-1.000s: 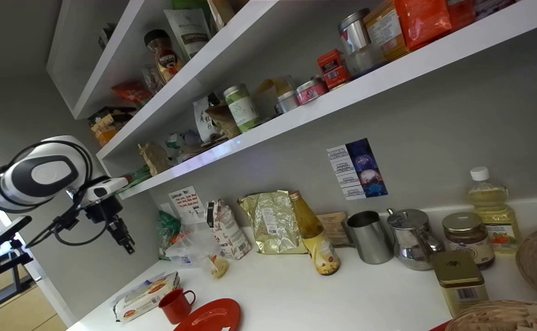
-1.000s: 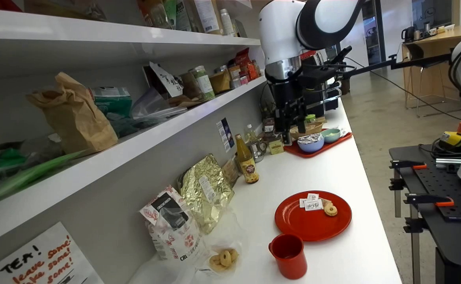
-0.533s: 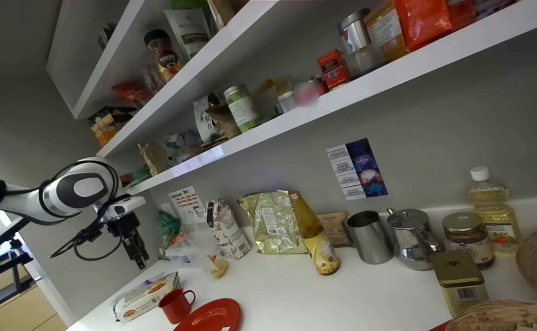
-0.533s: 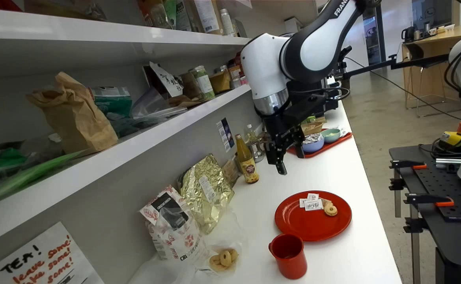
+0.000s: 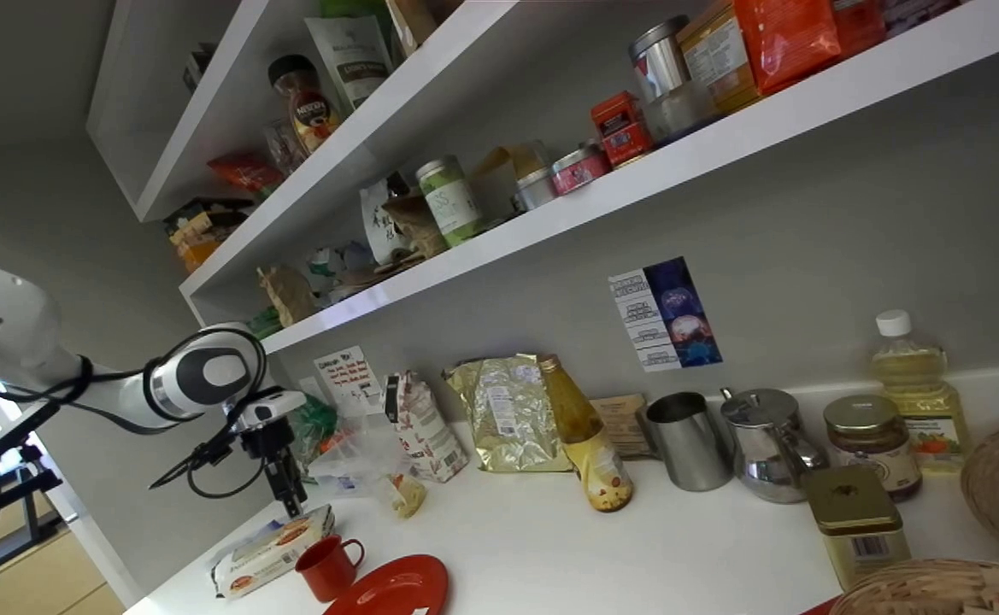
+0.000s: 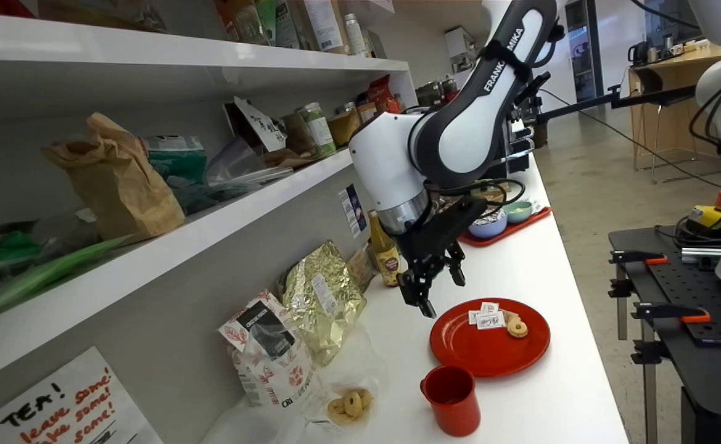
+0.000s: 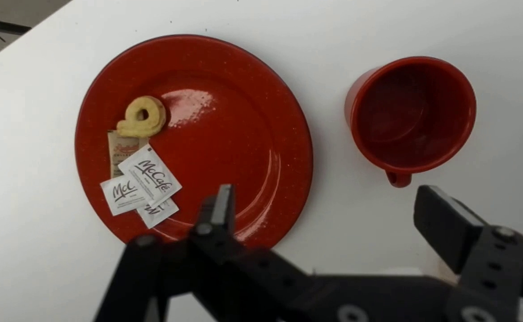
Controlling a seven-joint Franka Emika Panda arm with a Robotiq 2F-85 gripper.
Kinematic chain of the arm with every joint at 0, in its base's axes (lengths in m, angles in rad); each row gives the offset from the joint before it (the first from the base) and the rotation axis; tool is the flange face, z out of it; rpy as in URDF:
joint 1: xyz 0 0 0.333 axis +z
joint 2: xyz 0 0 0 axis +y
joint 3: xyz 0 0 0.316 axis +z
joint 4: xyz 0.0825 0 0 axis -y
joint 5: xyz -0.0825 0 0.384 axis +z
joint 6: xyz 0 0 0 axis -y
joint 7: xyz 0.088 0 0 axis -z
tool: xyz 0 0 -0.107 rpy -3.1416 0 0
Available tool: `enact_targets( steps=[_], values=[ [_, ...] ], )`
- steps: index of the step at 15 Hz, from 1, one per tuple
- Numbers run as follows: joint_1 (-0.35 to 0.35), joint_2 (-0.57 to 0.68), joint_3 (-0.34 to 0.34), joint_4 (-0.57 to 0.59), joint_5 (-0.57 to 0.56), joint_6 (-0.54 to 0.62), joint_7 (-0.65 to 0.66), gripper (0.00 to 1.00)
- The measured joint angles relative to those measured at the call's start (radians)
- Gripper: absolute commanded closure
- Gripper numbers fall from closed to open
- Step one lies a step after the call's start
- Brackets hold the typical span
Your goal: Move the red cup to the plate
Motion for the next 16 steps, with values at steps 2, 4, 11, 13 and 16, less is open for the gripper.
enact_targets(
  steps=[2, 4, 11, 13, 16],
  values=[
    [0.018, 0.047, -0.017, 0.059, 0.001, -0.020, 0.000, 0.00],
    [0.034, 0.090, -0.031, 0.110, 0.001, -0.049, 0.000, 0.00],
    [0.101, 0.243, -0.061, 0.213, 0.000, -0.137, 0.000, 0.00],
    [0.126, 0.278, -0.064, 0.235, 0.000, -0.156, 0.000, 0.00],
    [0.156, 0.318, -0.066, 0.266, 0.000, -0.179, 0.000, 0.00]
  ],
)
